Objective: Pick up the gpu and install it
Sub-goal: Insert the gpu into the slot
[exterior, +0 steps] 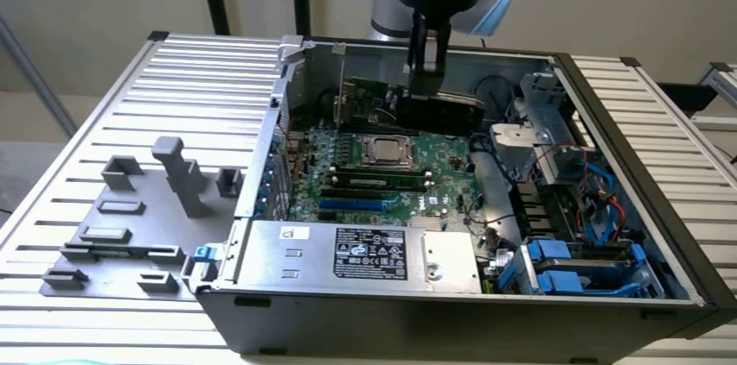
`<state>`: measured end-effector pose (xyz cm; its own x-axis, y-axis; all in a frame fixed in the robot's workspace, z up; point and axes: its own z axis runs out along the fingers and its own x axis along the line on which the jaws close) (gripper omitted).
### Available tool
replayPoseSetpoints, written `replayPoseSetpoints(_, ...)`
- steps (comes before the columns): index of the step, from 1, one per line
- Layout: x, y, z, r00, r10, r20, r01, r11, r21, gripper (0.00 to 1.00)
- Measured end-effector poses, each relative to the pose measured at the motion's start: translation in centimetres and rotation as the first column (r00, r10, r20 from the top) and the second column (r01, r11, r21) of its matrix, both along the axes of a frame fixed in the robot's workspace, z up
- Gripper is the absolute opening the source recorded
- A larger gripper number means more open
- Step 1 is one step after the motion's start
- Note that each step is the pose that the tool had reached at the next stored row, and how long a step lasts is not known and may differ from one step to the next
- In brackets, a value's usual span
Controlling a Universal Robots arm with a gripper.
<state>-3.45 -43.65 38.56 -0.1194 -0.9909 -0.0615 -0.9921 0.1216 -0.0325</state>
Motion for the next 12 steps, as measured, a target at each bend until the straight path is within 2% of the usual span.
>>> replayPoseSetpoints(4,0.0,-1.0,-0.21,0.9999,0.012,0.0,-0.012,0.9999,0.0029,0.26)
replayPoseSetpoints(7,-0.1,-1.58,-0.4,0.9998,0.02,0.0,-0.02,0.9998,0.0051,0.26)
replayPoseSetpoints(10,-0.6,-1.89,-0.7,0.9997,0.024,0.0,-0.024,0.9997,0.0057,0.26)
replayPoseSetpoints(12,-1.5,-1.94,-1.01,0.9997,0.024,0.0002,-0.024,0.9997,0.0056,0.26)
